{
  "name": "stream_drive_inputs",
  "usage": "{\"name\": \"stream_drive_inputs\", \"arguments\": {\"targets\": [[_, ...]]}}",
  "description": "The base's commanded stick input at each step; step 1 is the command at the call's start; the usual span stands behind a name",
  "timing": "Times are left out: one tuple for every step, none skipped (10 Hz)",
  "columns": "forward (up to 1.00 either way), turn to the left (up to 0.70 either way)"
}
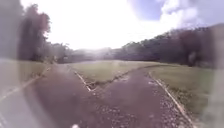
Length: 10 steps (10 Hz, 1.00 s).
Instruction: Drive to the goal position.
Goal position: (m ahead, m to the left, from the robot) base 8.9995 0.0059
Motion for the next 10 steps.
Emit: {"name": "stream_drive_inputs", "arguments": {"targets": [[0.7, -0.14], [0.7, -0.14], [0.7, -0.14], [0.7, -0.14], [0.7, -0.14], [0.7, -0.14], [0.7, -0.14], [0.7, -0.14], [0.7, -0.14], [0.7, -0.14]]}}
